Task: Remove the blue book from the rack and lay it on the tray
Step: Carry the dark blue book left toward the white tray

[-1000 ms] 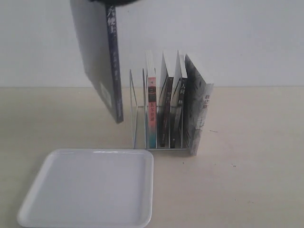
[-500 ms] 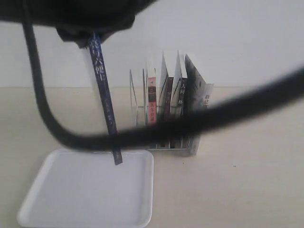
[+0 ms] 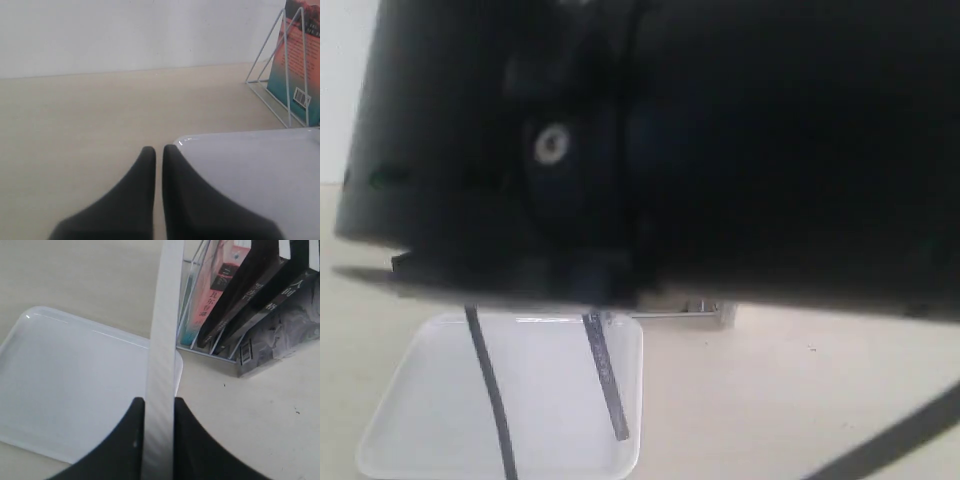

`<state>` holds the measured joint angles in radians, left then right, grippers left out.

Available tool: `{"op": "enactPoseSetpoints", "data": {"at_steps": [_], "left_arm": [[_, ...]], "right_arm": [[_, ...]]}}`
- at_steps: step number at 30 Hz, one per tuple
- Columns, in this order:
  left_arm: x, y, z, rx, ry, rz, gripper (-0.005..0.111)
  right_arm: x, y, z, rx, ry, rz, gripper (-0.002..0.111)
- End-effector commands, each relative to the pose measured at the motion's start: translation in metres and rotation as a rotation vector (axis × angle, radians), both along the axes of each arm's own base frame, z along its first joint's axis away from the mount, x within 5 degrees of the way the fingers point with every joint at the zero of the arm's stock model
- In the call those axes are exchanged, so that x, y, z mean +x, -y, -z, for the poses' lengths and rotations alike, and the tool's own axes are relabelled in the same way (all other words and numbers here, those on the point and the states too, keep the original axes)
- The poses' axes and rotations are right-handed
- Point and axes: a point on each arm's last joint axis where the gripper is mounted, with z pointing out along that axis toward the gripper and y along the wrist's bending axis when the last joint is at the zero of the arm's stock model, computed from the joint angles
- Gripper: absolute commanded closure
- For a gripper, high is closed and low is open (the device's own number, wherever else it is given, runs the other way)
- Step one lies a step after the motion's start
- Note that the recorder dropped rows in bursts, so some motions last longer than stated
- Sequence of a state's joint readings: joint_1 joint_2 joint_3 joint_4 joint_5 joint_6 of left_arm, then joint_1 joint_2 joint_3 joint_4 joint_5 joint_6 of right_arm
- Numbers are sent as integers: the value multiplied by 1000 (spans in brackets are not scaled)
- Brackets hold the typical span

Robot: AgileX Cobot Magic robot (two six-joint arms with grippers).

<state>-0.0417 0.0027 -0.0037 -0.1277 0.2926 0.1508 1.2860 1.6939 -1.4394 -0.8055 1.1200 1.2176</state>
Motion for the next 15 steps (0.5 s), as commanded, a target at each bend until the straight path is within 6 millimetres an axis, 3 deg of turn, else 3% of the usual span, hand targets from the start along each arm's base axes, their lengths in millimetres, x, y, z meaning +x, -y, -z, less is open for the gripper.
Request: {"op": "enactPoseSetpoints", "data": {"at_steps": [1,5,15], "left_arm": [[0,0,1,6,0,-3,103],[0,0,1,6,0,-3,103],[0,0,1,6,0,-3,103]], "right_arm": [[8,-18,23,-25,57,-25,108],[11,-23,34,-55,77,-13,108],[13,-21,37,-87,92,20,108]]}}
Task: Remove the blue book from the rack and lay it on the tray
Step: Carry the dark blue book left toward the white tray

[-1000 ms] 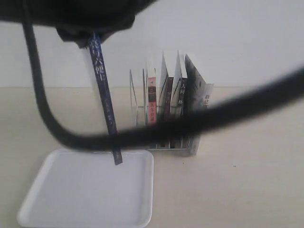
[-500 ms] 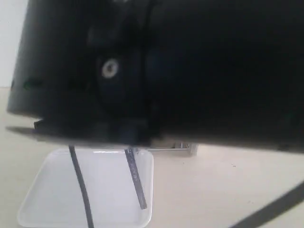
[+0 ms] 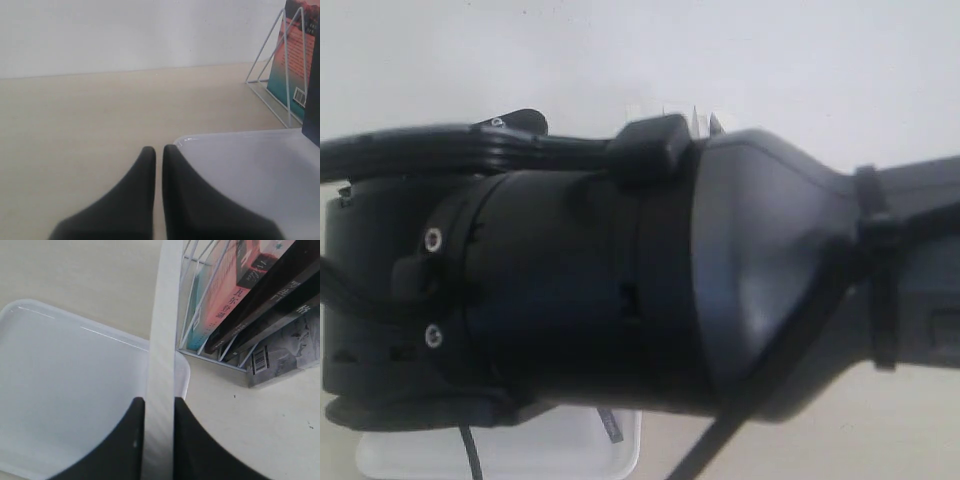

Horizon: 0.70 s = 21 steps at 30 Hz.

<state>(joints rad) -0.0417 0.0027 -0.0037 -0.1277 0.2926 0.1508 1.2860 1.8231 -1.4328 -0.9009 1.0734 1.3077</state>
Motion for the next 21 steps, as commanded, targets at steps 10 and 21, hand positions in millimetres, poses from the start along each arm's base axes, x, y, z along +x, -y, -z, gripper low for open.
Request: {"op": "enactPoseSetpoints", "data": {"at_steps": [10,21], "left_arm": [[0,0,1,6,0,-3,103],[0,0,1,6,0,-3,103]], "right_arm": [[2,-4,10,-62,24,3,108],[1,-20,18,82,-5,-59,108]]}}
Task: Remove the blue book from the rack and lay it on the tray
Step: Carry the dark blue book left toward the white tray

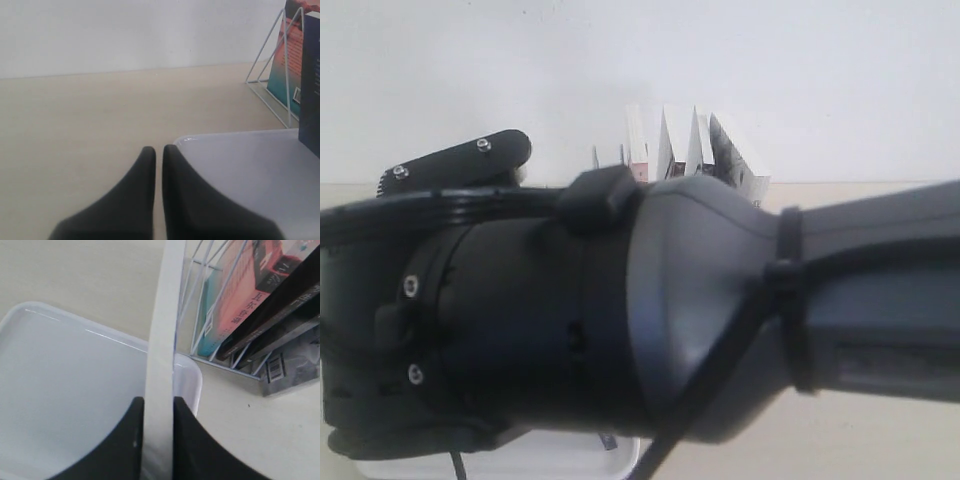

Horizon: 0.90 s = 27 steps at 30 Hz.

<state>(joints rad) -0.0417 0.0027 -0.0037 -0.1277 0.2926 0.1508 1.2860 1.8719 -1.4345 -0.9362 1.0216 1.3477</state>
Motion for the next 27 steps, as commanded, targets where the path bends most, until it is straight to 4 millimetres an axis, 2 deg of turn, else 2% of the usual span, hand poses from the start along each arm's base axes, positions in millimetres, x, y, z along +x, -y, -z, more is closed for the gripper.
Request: {"op": "enactPoseSetpoints", "data": {"at_steps": [1,9,11,15,17,27], "left_arm": [[0,0,1,6,0,-3,103],[0,0,1,6,0,-3,103],[0,0,1,6,0,-3,103],[0,0,1,6,0,-3,103],[0,0,1,6,0,-3,103],[0,0,1,6,0,-3,103]], "right_arm": [[-2,-9,1,82,-19,-47,108],[-2,-11,1,95,-17,-60,107],[-3,-14,1,116,-22,-84,101],[-4,-17,0,147,-28,-113,75],[-4,-19,2,160,-26,-118,67],[0,-33,24,233,-26,-102,65]]}}
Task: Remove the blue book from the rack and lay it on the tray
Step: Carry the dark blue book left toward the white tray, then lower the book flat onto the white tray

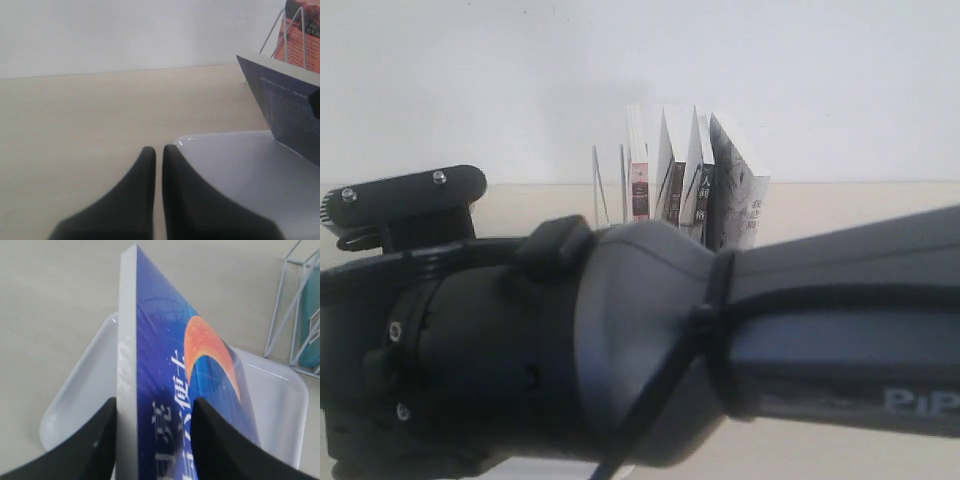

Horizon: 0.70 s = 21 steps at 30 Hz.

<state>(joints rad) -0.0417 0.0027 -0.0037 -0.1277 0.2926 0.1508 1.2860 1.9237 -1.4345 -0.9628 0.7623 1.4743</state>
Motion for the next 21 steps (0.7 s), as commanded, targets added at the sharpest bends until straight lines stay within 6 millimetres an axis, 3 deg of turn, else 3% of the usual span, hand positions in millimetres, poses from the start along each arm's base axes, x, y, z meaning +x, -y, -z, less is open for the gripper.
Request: {"op": "enactPoseSetpoints", "data": {"at_steps": [1,8,17,21], "left_arm": [[0,0,1,6,0,-3,103],[0,0,1,6,0,-3,103],[0,0,1,6,0,-3,103],[0,0,1,6,0,-3,103]], "right_arm": [[3,-6,8,42,21,25,65],[4,-14,3,162,51,-3,65],[6,-16,-4,193,105,-14,65],[5,-13,-16,215,117,-24,65]]}}
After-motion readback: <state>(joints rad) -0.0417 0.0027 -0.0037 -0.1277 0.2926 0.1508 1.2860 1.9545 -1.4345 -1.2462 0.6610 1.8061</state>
